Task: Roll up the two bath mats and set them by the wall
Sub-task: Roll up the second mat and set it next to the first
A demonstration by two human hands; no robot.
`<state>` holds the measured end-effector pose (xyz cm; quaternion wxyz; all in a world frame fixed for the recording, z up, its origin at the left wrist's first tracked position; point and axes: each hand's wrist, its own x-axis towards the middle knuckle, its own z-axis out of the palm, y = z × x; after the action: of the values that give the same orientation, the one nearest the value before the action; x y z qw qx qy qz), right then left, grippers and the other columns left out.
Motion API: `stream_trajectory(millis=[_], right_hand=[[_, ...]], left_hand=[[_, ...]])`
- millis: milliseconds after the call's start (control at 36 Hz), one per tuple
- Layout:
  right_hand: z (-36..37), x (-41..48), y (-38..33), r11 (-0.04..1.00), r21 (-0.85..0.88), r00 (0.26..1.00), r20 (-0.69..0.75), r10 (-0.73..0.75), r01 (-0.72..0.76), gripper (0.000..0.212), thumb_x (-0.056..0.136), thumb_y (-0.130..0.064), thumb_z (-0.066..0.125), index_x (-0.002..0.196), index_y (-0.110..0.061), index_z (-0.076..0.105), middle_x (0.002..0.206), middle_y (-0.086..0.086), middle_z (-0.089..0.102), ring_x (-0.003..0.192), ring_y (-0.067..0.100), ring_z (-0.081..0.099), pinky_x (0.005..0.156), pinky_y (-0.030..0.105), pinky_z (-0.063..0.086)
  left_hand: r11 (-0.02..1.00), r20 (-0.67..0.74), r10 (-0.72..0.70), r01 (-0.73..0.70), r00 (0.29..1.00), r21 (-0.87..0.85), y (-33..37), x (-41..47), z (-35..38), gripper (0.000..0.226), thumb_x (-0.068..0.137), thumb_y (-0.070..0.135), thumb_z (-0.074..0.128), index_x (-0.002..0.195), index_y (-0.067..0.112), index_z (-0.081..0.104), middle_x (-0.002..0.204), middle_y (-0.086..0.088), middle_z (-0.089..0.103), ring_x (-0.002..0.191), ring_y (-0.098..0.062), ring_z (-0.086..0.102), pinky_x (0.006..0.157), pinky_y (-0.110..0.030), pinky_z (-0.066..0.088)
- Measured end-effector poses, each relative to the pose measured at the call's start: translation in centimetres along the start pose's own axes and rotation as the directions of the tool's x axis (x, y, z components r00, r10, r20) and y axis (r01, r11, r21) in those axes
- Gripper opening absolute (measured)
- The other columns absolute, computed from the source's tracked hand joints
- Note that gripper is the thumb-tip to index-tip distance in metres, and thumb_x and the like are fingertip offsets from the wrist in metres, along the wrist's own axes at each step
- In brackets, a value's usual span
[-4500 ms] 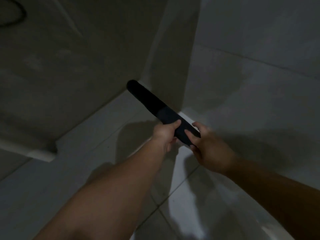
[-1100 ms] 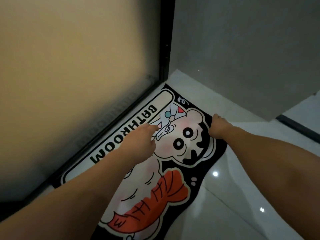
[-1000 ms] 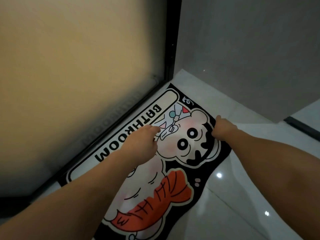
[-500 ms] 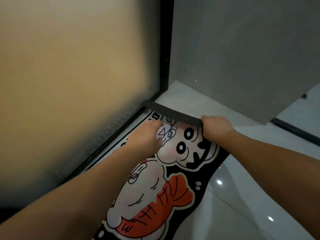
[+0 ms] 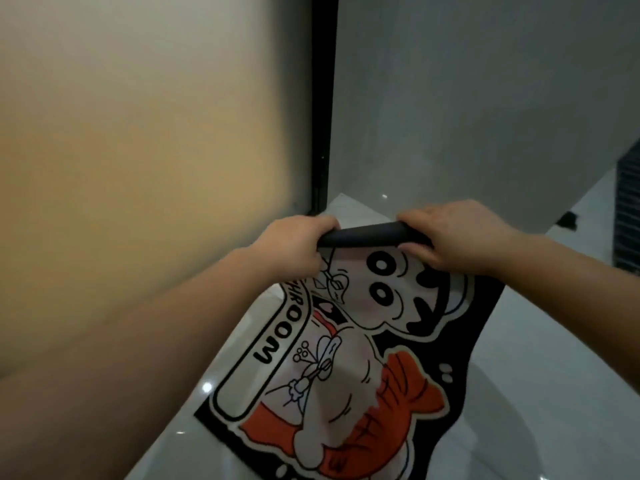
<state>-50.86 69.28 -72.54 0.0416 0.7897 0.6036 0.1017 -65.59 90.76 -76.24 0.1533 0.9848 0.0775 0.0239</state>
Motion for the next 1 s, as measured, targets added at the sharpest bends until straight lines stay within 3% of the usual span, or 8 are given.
stream_trajectory(millis=[111,222,333,500,639,750,833,1000], right_hand=[[-1.2,1.2,1.2,0.999,-0.037,0.999,0.037,0.017,-0.016,0.023,0.090,-0.041,0.040,0.097,-0.023,0.053,0.076,-0.002,0.057,0.068,0.024,0.051,0.057,0.031,0.034],[-0.9,0.9,0.6,0.997,0.077,0.992,0.128,-0.004,-0.006,0.009,0.092,-0.028,0.043,0.093,-0.022,0.051,0.078,-0.005,0.052,0.078,0.024,0.054,0.066,0.035,0.046],[-0.3,0.4,0.3,0.996,-0.040,0.993,0.101,-0.069,0.073,0.056,0.089,-0.012,0.045,0.141,-0.026,0.030,0.117,0.004,0.061,0.091,0.026,0.060,0.064,0.031,0.043],[-0.2,-0.4,0.3,0.966,-0.178,0.982,0.015,-0.187,0.186,0.071,0.088,-0.015,0.041,0.145,-0.026,0.000,0.119,0.001,0.055,0.081,0.023,0.059,0.053,0.029,0.036],[-0.5,-0.5,-0.5,0.965,-0.186,0.982,0.035,-0.183,0.187,0.057,0.094,-0.039,0.022,0.146,-0.023,0.008,0.122,0.002,0.057,0.087,0.025,0.061,0.057,0.029,0.039],[-1.3,-0.9,-1.2,0.974,-0.109,0.978,-0.035,-0.206,0.201,0.085,0.083,-0.063,-0.014,0.146,-0.020,0.022,0.113,0.001,0.061,0.085,0.023,0.061,0.058,0.030,0.043],[-1.3,-0.9,-1.8,0.975,-0.090,0.976,-0.063,-0.210,0.204,0.077,0.086,-0.054,-0.010,0.145,-0.019,0.025,0.114,0.002,0.060,0.085,0.025,0.061,0.060,0.032,0.044],[-0.8,-0.5,-2.4,0.966,-0.189,0.981,-0.051,-0.188,0.176,0.066,0.092,-0.047,0.006,0.138,-0.012,0.038,0.103,0.006,0.062,0.070,0.029,0.061,0.053,0.028,0.030]], left_hand=[[0.990,0.050,-0.057,0.050,0.997,0.135,1.3,0.0,-2.8,0.024,0.067,0.013,0.060,0.085,0.026,0.051,0.069,0.006,0.050,0.064,-0.017,0.049,0.050,-0.026,0.037],[0.958,0.080,-0.076,0.051,0.994,0.281,1.8,-0.7,-3.6,0.022,0.071,0.011,0.057,0.086,0.027,0.053,0.066,0.009,0.046,0.057,-0.004,0.039,0.045,-0.023,0.025],[0.944,0.079,-0.053,0.024,0.995,0.330,1.9,-1.3,-4.0,0.024,0.074,0.007,0.052,0.084,0.028,0.047,0.064,0.008,0.042,0.055,-0.006,0.037,0.045,-0.025,0.025],[0.952,0.031,0.025,-0.033,0.999,0.303,1.2,-2.6,-4.2,0.027,0.074,0.010,0.051,0.084,0.031,0.038,0.063,0.008,0.041,0.060,-0.019,0.043,0.048,-0.030,0.026],[0.977,0.111,0.040,-0.062,0.993,0.204,0.8,-3.3,-4.2,0.023,0.073,0.015,0.051,0.086,0.031,0.040,0.066,0.007,0.045,0.062,-0.017,0.045,0.051,-0.029,0.028],[0.965,0.085,0.164,-0.177,0.983,0.191,0.5,-4.2,-4.2,0.023,0.080,0.045,0.039,0.090,0.026,0.045,0.062,0.008,0.046,0.060,-0.018,0.046,0.054,-0.030,0.029],[0.961,0.081,0.157,-0.171,0.984,0.215,0.3,-4.4,-4.0,0.038,0.089,0.053,0.027,0.101,0.023,0.048,0.068,0.005,0.053,0.063,-0.020,0.049,0.058,-0.033,0.033],[0.969,0.150,0.091,-0.123,0.985,0.216,-0.5,-4.3,-3.8,0.029,0.093,0.047,0.039,0.105,0.023,0.047,0.074,0.006,0.056,0.065,-0.017,0.051,0.059,-0.032,0.032]])
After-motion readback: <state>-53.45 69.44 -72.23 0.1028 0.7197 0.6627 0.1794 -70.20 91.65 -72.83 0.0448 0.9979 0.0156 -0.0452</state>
